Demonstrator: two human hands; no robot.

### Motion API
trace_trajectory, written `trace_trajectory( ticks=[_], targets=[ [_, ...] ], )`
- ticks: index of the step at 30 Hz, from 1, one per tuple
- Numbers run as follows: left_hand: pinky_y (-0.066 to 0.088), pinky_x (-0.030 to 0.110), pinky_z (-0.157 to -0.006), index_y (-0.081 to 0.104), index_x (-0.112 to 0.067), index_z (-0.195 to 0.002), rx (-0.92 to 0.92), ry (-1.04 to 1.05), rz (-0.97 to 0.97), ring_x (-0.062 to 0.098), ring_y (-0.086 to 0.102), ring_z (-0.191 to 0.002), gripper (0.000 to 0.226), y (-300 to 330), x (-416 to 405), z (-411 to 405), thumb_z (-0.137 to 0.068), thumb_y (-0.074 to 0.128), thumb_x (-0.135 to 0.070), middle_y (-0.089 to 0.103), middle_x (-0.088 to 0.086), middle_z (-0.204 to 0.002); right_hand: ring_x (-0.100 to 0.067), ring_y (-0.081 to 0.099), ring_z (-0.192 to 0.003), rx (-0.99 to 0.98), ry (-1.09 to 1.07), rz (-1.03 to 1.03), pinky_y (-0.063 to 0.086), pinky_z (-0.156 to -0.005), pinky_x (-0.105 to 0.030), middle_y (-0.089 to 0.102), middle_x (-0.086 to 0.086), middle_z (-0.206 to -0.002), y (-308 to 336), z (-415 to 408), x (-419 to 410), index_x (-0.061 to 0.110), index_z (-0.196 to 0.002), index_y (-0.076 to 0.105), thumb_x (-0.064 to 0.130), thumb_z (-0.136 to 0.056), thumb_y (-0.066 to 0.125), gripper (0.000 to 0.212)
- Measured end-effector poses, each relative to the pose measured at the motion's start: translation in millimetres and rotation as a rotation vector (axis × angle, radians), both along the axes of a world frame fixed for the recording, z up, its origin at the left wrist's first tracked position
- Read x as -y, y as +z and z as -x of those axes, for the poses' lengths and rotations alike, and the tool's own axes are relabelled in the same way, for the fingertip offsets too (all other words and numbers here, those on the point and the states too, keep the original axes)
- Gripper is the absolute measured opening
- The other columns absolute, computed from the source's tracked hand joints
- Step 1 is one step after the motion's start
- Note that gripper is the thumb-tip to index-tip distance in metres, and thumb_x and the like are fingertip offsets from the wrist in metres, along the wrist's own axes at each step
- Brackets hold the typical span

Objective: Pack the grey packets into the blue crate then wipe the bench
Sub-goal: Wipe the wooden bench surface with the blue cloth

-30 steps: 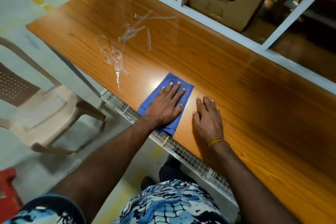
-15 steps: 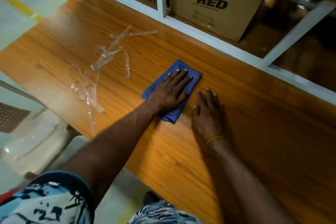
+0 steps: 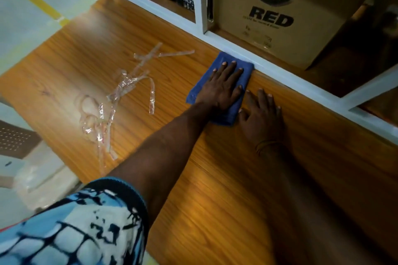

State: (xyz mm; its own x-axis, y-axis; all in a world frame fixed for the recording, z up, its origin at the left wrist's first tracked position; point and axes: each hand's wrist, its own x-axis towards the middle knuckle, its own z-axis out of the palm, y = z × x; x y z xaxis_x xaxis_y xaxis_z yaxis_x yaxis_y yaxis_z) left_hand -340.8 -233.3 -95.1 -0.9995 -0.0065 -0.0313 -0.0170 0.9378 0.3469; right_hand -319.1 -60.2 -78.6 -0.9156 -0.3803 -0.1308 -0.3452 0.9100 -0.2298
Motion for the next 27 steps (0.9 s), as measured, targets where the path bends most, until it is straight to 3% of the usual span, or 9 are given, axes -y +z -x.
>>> trace_trajectory(
  ticks=[9, 18, 27],
  targets=[
    [0.004, 0.048, -0.123, 0.022, -0.013, -0.157, -0.034, 0.446, -0.052, 0.03, 0.001, -0.153, 0.063, 4, 26, 6, -0.103, 0.027, -0.045, 0.01, 0.013, -0.165, -0.042, 0.006, -0.149, 0.06, 0.018, -0.002, 0.012, -0.119, -0.053, 0.011, -0.007, -0.165, 11, 11, 36, 0.036, -0.154, 0.026, 0.038, -0.099, 0.044, 0.058],
    [0.004, 0.047, -0.123, 0.024, -0.012, -0.156, -0.094, 0.958, -0.02, 0.032, 0.007, -0.152, 0.062, 2, 92, -76, -0.101, 0.033, -0.041, 0.014, 0.015, -0.164, -0.039, 0.011, -0.149, 0.049, 0.129, 0.012, 0.014, -0.118, -0.053, 0.016, -0.007, -0.164, 12, -43, 81, 0.035, -0.151, 0.032, 0.035, -0.097, 0.047, 0.055],
    [0.013, 0.049, -0.121, 0.033, -0.012, -0.152, -0.103, 1.168, 0.054, 0.032, 0.016, -0.151, 0.062, -1, 117, -180, -0.098, 0.036, -0.042, 0.024, 0.014, -0.161, -0.035, 0.001, -0.151, 0.146, 0.196, -0.055, 0.004, -0.121, -0.051, 0.003, -0.002, -0.165, 16, -102, 115, 0.04, -0.154, 0.021, 0.037, -0.099, 0.04, 0.058]
  ],
)
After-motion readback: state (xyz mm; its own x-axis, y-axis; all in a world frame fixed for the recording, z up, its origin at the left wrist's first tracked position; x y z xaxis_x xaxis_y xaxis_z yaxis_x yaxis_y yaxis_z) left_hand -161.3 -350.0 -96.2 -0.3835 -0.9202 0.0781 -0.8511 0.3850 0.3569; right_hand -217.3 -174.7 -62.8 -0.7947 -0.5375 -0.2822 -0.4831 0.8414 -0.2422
